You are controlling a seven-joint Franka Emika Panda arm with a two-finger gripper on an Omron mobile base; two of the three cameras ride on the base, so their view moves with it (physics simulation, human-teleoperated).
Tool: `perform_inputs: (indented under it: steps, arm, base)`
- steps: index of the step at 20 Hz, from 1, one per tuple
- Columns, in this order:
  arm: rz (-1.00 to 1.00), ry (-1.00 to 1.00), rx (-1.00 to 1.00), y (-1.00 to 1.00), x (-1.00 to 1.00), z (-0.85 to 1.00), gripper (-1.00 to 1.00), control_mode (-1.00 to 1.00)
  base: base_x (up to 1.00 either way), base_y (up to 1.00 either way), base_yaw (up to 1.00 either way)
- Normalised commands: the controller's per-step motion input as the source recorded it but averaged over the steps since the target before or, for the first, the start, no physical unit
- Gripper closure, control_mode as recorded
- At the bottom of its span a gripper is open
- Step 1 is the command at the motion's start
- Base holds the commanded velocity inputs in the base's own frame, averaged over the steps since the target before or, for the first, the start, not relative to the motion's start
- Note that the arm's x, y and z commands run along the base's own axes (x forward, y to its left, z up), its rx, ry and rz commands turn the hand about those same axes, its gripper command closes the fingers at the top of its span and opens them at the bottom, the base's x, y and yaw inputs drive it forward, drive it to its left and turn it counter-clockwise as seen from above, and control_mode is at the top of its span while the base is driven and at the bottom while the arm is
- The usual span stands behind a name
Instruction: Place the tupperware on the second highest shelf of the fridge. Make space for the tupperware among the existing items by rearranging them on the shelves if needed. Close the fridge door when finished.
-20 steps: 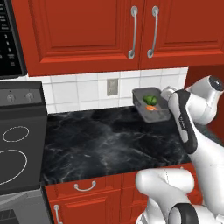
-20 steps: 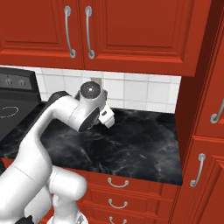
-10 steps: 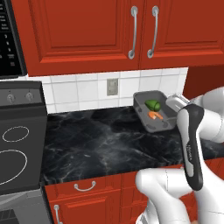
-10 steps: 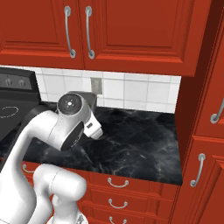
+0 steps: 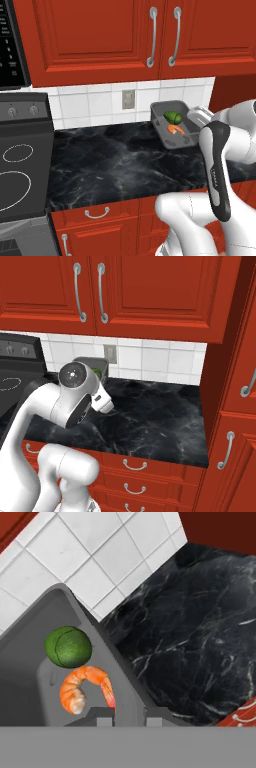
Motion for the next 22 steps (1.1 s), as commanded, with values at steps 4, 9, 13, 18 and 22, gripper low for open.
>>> perform_inputs:
  steps: [4,9,13,18,22]
  arm:
    - [0.00,0.00,0.00,0.00,0.00,0.00,1.00,-1.00]
    - [0.00,0.00,0.00,0.00,-0.01,0.00,1.00,1.00]
    - [0.00,0.00,0.00,0.00,0.00,0.00,1.00,1.00]
    - [0.00,0.00,0.00,0.00,0.00,0.00,1.00,1.00]
    - [0.00,0.00,0.00,0.00,0.00,0.00,1.00,1.00]
  base:
    - [0.00,0.00,0.00]
    - [-0.14,0.00,0.00]
    - [-0.70,0.00,0.00]
    - [-0.87,0.00,0.00]
    - [-0.80,0.00,-0.10]
